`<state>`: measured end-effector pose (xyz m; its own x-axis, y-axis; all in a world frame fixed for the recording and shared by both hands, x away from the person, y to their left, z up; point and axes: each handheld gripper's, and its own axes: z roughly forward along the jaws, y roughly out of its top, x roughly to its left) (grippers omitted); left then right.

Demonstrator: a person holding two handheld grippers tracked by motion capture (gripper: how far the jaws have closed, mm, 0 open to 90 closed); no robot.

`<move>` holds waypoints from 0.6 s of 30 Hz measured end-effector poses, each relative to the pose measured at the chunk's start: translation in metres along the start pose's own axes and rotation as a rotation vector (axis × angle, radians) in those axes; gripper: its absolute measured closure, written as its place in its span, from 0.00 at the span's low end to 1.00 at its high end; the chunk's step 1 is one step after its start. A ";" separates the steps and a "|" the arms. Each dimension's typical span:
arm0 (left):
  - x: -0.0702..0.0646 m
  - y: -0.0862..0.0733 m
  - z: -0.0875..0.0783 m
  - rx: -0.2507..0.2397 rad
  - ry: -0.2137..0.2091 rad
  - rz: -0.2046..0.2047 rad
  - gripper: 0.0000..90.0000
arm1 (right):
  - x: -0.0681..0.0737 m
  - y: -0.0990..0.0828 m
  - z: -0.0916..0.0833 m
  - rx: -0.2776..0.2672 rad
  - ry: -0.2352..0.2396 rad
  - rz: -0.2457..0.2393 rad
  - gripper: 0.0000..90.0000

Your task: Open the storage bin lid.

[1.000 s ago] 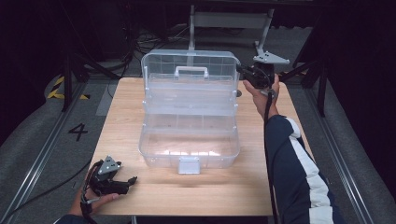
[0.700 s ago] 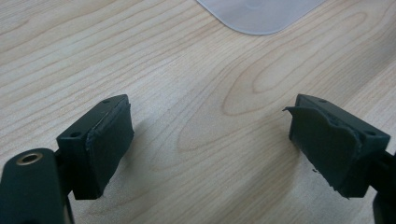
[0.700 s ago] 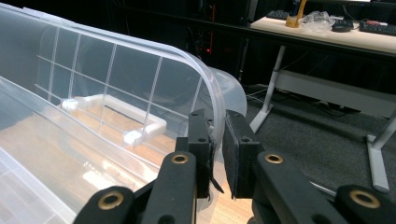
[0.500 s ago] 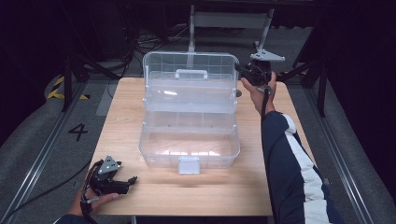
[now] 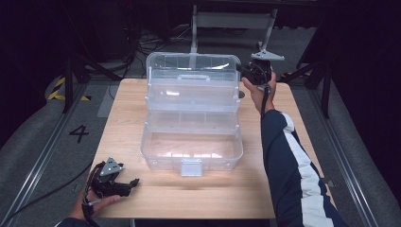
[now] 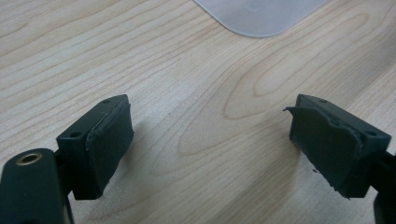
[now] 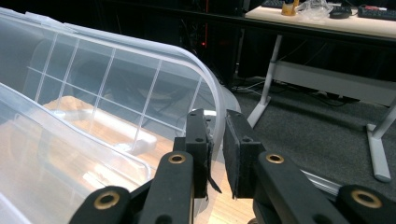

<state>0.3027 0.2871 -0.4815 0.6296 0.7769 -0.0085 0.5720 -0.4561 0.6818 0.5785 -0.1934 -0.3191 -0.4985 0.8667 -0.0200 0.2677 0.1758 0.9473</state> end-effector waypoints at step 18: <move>-0.001 0.000 -0.001 0.011 0.004 -0.012 0.16 | -0.010 -0.009 0.021 0.020 0.011 0.038 0.89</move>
<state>0.3015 0.2867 -0.4808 0.6209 0.7837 -0.0139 0.5849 -0.4514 0.6739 0.5982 -0.1941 -0.3337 -0.4969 0.8676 0.0196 0.3031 0.1523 0.9407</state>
